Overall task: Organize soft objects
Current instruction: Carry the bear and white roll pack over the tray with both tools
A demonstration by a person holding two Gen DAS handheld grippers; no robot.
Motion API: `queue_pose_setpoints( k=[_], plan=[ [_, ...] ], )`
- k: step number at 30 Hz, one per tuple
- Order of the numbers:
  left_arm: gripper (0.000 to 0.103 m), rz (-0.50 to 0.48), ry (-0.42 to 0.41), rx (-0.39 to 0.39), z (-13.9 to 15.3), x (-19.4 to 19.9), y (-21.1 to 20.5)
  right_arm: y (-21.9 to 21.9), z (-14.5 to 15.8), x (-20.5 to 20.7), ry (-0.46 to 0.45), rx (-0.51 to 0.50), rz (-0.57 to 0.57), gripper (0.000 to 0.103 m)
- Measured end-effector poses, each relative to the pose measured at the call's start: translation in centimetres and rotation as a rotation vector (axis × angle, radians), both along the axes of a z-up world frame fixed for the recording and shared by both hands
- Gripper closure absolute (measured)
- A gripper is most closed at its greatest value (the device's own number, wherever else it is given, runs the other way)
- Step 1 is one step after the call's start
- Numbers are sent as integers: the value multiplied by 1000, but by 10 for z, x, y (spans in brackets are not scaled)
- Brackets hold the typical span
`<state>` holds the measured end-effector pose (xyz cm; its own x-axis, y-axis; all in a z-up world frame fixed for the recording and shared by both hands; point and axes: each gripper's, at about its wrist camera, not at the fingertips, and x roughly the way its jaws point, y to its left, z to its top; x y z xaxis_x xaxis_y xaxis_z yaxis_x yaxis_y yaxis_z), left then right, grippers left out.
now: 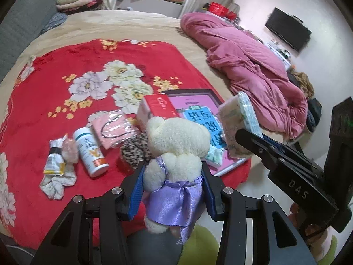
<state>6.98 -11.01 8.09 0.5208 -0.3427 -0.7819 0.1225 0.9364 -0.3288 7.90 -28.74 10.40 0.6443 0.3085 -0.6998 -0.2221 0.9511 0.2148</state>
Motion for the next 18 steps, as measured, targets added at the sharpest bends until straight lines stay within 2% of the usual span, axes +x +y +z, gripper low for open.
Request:
queue_pose_setpoints(
  k=[18],
  plan=[
    [55, -132, 31, 27, -6, 23, -71, -72, -4, 3, 3, 38, -144, 79]
  ],
)
